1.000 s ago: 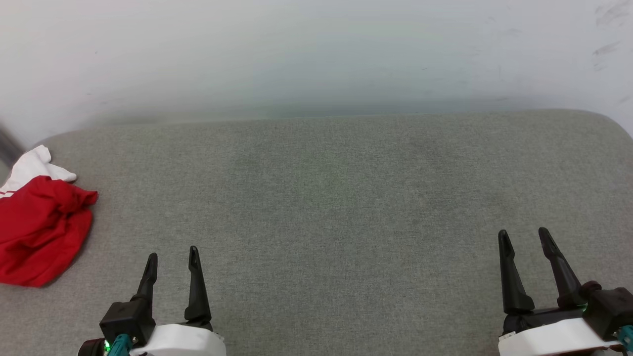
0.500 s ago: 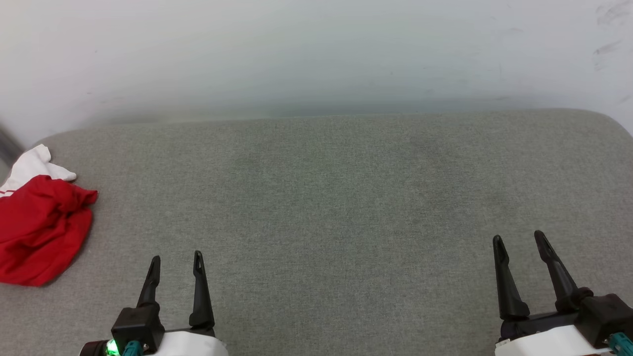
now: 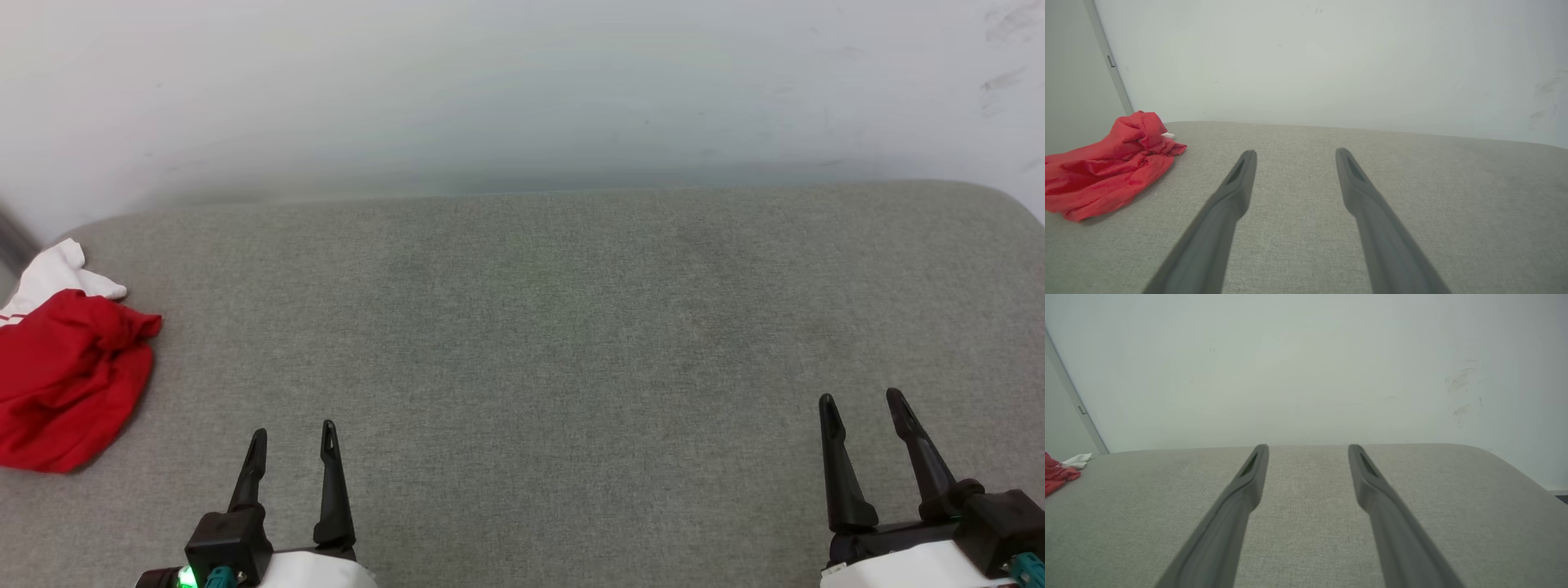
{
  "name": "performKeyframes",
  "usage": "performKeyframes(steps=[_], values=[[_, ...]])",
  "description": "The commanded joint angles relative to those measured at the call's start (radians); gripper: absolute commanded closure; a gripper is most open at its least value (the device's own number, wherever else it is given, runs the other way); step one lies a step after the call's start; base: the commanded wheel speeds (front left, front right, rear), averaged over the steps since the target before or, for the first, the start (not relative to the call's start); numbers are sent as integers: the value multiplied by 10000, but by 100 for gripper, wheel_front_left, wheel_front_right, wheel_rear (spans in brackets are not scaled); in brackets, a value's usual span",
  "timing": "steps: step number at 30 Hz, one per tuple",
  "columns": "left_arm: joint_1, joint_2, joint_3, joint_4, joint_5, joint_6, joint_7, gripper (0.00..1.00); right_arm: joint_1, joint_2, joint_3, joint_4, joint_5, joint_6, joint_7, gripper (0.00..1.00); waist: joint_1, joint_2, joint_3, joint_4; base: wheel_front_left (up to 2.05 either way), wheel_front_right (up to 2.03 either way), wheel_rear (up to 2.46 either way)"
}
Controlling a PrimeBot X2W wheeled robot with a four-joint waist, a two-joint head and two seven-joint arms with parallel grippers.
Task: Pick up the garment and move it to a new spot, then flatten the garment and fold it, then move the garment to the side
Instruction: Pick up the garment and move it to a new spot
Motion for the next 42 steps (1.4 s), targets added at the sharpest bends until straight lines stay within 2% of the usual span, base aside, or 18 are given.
performKeyframes(steps=[1,9,16,42], values=[[63,12,39,9,-11,45,-52,0,159,6,21,14,49,-3,-27,0,-1,0,-11,10,0,0,0],[33,14,62,14,-72,88,-52,0,141,6,52,-81,3,-3,-28,0,-1,0,-11,163,0,0,0],[-102,14,169,-32,-129,170,-42,0,159,6,154,-180,-67,-3,-27,0,-1,0,77,698,0,0,0],[101,9,600,-55,-366,421,-42,0,319,7,601,-423,-457,-3,-26,0,-1,0,202,4064,0,0,0]])
